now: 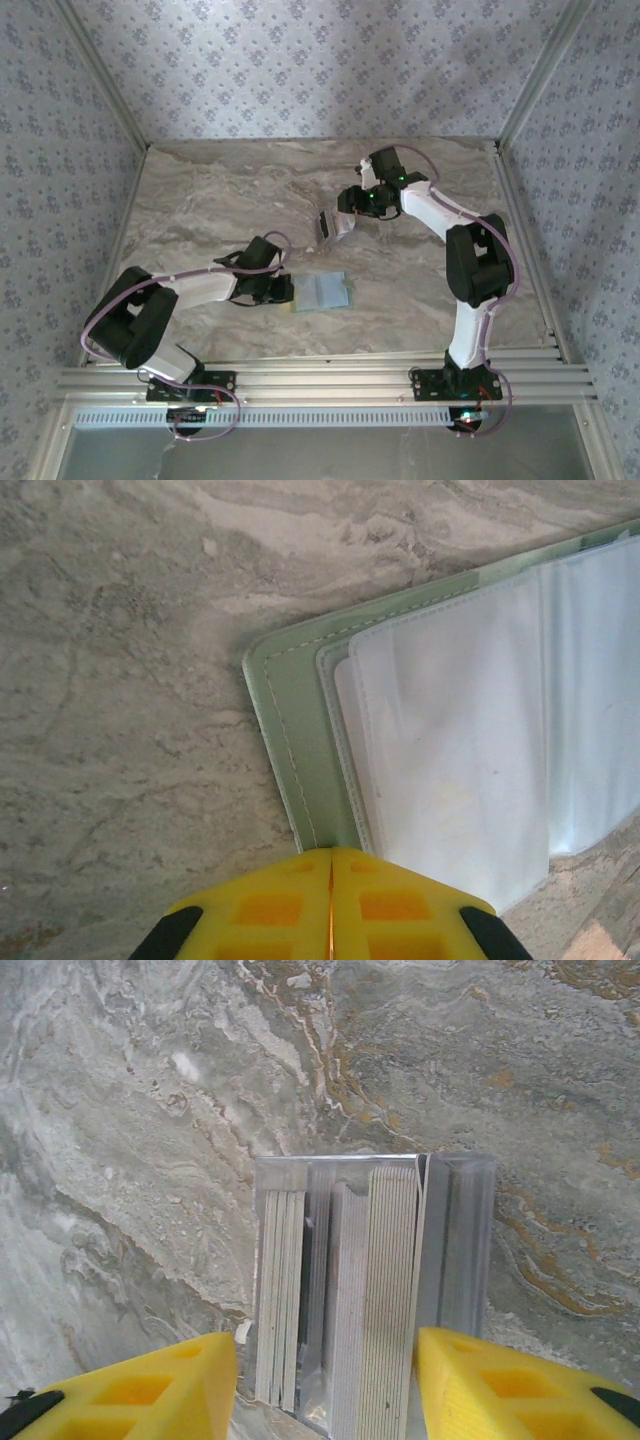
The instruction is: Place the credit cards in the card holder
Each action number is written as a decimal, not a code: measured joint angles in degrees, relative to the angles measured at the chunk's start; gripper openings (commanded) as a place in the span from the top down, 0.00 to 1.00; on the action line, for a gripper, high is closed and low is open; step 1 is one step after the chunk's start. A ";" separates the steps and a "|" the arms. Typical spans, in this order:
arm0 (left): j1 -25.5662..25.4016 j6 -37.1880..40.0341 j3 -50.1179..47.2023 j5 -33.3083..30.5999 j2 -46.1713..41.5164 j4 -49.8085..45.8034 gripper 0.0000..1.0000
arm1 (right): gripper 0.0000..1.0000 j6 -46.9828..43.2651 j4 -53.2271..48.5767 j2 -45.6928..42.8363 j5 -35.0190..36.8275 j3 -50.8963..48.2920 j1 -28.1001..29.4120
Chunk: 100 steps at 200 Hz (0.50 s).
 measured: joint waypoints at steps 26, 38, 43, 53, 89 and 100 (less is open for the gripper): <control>0.00 0.00 0.00 0.00 0.00 0.00 0.92 | 0.47 -0.02 -0.33 1.42 0.02 0.52 0.02; 0.00 0.00 0.00 0.00 0.00 0.00 0.92 | 0.47 -0.02 -0.57 2.19 0.04 0.52 0.02; 0.00 0.00 0.00 0.00 0.00 0.00 0.92 | 0.47 -0.04 -0.66 2.49 0.04 0.52 0.02; 0.00 0.00 0.00 0.00 0.00 0.00 0.92 | 0.48 -0.04 -0.61 2.67 -0.02 0.63 0.00; 0.00 0.00 0.00 0.00 0.00 0.00 0.92 | 0.50 -0.09 -0.68 2.67 0.04 0.74 0.00; 0.00 0.00 0.00 0.00 0.00 0.00 0.92 | 0.51 -0.07 -0.66 2.67 -0.20 0.74 -0.07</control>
